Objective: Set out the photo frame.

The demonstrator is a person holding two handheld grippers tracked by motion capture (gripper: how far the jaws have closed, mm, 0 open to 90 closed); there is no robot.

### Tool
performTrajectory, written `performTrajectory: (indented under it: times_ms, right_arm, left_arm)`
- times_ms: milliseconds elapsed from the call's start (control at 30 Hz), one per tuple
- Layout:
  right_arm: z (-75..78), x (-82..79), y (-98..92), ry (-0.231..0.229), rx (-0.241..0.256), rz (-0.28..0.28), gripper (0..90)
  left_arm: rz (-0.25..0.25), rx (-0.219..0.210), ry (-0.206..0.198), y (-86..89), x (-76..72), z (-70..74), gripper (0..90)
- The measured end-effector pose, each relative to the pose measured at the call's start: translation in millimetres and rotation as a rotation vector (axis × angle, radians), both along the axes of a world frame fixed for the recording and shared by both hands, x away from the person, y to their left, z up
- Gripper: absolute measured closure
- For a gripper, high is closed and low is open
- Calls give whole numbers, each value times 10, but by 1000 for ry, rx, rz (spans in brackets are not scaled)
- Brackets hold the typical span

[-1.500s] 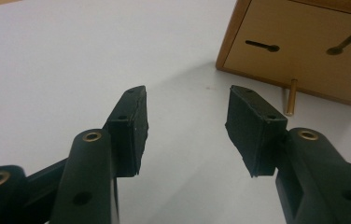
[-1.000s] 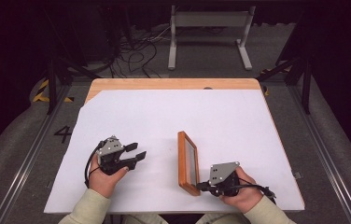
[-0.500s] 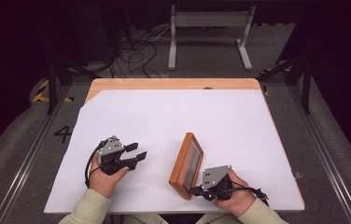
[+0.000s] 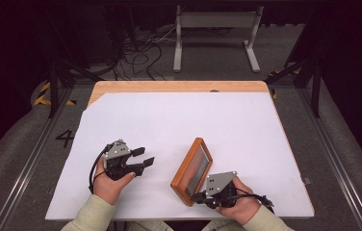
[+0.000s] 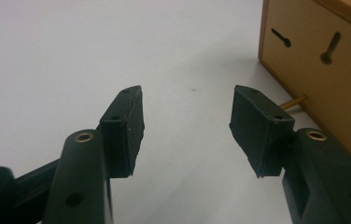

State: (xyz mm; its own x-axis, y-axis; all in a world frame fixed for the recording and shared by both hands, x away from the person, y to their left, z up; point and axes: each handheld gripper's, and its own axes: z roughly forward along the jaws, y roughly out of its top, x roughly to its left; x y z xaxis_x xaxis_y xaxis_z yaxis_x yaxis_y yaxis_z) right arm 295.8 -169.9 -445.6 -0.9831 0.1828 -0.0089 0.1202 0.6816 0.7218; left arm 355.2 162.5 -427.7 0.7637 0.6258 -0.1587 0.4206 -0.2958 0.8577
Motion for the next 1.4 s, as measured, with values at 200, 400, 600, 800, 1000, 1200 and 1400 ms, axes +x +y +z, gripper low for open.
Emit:
performTrajectory:
  times_ms: [200, 400, 600, 800, 1000, 1200, 1400]
  right_arm:
    - [141, 92, -265, -11, 31, -90, 784]
    - [230, 187, -586, -36, 49, -200, 741]
    - [222, 271, -824, -40, 48, -288, 711]
    - [187, 315, -932, -48, 29, -338, 677]
    - [177, 342, -980, -58, 28, -372, 614]
    - [185, 375, -1094, -65, 47, -447, 508]
    - [188, 384, -1155, -58, 61, -470, 501]
  left_arm:
    - [-34, -11, 33, -98, -50, 179, 428]
    - [-73, -5, 102, -209, -114, 374, 429]
    - [-100, -4, 121, -343, -169, 574, 408]
    - [-143, 12, 138, -530, -191, 646, 374]
    - [-195, 27, 143, -814, -199, 679, 375]
    - [-199, 50, 167, -1000, -151, 578, 370]
    - [-211, 64, 192, -1103, -121, 480, 362]
